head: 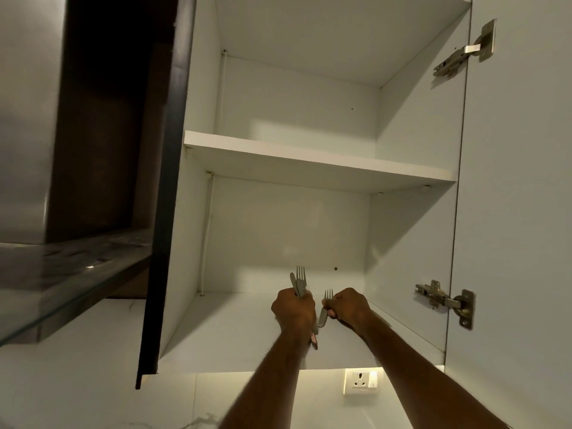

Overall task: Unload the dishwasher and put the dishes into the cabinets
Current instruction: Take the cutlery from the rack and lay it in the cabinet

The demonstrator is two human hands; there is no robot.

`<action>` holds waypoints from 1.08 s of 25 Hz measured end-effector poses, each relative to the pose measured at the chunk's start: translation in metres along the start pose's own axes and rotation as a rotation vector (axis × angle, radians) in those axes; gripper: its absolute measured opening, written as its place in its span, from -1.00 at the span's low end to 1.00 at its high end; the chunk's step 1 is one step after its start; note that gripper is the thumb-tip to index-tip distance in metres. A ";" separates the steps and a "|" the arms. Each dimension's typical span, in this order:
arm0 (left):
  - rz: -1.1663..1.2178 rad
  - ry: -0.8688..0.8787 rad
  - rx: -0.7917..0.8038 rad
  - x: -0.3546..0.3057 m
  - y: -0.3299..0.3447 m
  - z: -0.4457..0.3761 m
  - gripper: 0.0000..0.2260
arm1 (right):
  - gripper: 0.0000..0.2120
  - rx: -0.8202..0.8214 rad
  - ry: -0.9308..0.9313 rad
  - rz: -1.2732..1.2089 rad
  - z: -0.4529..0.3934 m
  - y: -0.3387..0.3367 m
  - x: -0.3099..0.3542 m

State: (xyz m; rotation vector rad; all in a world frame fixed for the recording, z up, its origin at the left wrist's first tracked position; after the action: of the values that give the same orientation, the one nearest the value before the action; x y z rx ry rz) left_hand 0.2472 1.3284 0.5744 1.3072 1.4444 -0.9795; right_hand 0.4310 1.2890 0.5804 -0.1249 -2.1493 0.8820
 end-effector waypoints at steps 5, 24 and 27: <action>-0.024 0.006 0.028 0.003 0.006 -0.003 -0.78 | -0.57 -0.020 -0.044 0.146 0.004 -0.006 0.006; 0.100 -0.048 0.112 0.007 -0.027 -0.010 -0.83 | -0.59 -0.209 -0.138 -0.121 0.024 -0.028 0.017; 0.145 -0.061 0.121 0.004 -0.029 -0.009 -0.83 | -0.72 -0.171 -0.185 -0.445 0.043 -0.039 0.036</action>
State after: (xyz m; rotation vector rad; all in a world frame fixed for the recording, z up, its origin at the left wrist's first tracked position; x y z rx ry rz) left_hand 0.2170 1.3350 0.5719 1.4362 1.2421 -1.0141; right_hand 0.3833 1.2485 0.6089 0.3503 -2.2925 0.4657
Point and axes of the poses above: each hand's wrist, its own z-axis away from the middle knuckle, its own y-axis out of the palm, x = y × z, the point moved 7 cm from there along -z, towards the middle knuckle, and after that the axes turned 13 degrees about -x, right-handed, at the moved point
